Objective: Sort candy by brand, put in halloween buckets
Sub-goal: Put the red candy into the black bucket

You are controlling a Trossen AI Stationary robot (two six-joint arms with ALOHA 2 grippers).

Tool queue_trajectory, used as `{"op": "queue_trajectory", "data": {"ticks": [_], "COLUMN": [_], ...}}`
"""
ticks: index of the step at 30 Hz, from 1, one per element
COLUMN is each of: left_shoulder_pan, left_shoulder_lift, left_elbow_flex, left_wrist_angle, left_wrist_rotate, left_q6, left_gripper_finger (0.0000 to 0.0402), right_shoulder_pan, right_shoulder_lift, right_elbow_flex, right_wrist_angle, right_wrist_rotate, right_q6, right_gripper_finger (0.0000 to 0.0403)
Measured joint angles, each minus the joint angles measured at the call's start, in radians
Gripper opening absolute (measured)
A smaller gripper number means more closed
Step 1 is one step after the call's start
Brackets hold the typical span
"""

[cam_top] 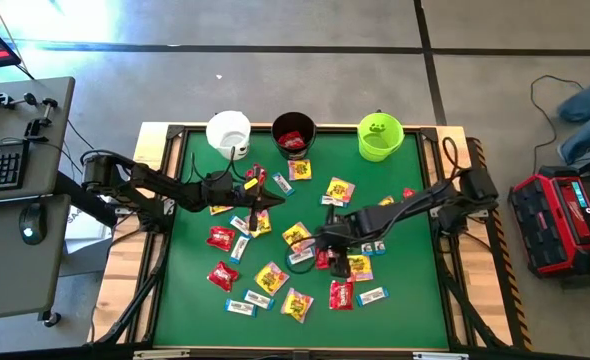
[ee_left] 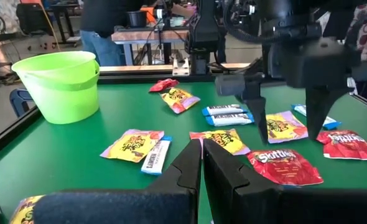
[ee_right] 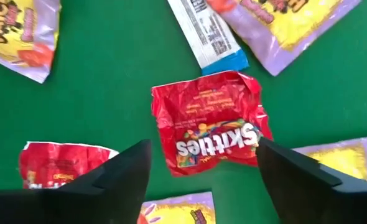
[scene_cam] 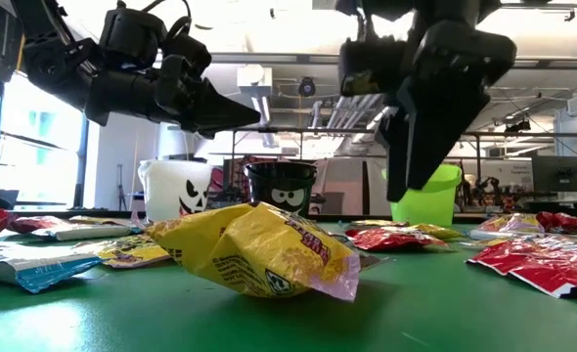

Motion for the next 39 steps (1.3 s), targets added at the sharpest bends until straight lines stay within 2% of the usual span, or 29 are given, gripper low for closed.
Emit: {"op": "queue_trajectory", "data": {"ticks": [5,11,20,27,30,39], "left_shoulder_pan": [0.000,0.000,0.000,0.000,0.000,0.000], "left_shoulder_lift": [0.000,0.000,0.000,0.000,0.000,0.000], "left_elbow_flex": [0.000,0.000,0.000,0.000,0.000,0.000], "left_wrist_angle": [-0.001,-0.021,-0.037,-0.050,-0.052,-0.056], "left_wrist_rotate": [0.000,0.000,0.000,-0.003,-0.004,-0.011], "left_q6": [0.000,-0.002,-0.003,-0.007,-0.007,-0.005], "left_gripper_finger": [0.0007,0.0007,0.0007,0.0007,0.0007,0.0007], "right_shoulder_pan": [0.000,0.001,0.000,-0.011,-0.025,-0.129], "right_shoulder_lift": [0.036,0.043,0.044,0.100,0.103,0.094], "right_elbow_flex": [0.000,0.000,-0.001,-0.002,-0.002,-0.002], "right_wrist_angle": [-0.002,0.001,0.002,-0.001,0.002,-0.007], "right_wrist_rotate": [-0.013,0.078,0.068,0.072,0.091,0.196], "right_q6": [-0.024,-0.106,-0.121,-0.150,-0.153,-0.190], "right_gripper_finger": [0.0300,0.0300,0.0300,0.0299,0.0285,0.0195]}}
